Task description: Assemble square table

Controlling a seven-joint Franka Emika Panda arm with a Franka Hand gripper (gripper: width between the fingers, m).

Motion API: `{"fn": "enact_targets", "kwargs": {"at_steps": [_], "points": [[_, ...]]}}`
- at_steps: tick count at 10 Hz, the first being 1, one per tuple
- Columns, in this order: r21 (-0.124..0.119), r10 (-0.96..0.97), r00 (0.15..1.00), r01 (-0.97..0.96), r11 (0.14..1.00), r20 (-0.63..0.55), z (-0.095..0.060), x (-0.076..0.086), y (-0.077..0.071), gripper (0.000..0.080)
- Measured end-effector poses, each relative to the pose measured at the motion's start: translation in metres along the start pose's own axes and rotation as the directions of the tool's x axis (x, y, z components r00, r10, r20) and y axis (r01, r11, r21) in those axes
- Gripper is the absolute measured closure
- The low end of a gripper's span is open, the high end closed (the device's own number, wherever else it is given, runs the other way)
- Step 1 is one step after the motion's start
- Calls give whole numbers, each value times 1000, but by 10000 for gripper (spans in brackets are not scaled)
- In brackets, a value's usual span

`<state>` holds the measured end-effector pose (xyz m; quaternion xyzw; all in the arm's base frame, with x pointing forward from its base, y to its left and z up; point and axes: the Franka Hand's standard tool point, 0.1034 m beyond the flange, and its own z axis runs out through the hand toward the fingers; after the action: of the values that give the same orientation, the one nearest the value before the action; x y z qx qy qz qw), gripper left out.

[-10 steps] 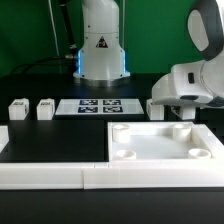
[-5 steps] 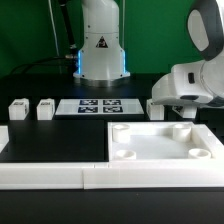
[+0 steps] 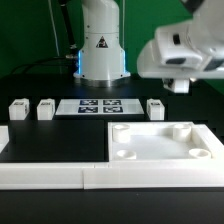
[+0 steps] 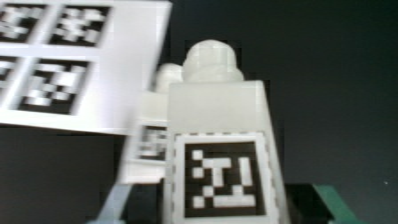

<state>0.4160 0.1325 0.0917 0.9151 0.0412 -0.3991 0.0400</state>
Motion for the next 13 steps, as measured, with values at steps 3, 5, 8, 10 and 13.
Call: {"fn": "enact_targets", "kwargs": {"at_steps": [3, 5, 8, 10, 13], "points": [[8, 14, 999, -13, 1000, -38, -20, -21, 16, 509], [21, 16, 986, -12, 1000, -165, -26, -12, 14, 509], [54, 22, 937, -4, 999, -348, -73, 11, 16, 509], [85, 51, 890, -15, 996, -452, -117, 25, 37, 509], [58, 27, 756, 14, 998, -654, -143, 40, 42, 509]]}}
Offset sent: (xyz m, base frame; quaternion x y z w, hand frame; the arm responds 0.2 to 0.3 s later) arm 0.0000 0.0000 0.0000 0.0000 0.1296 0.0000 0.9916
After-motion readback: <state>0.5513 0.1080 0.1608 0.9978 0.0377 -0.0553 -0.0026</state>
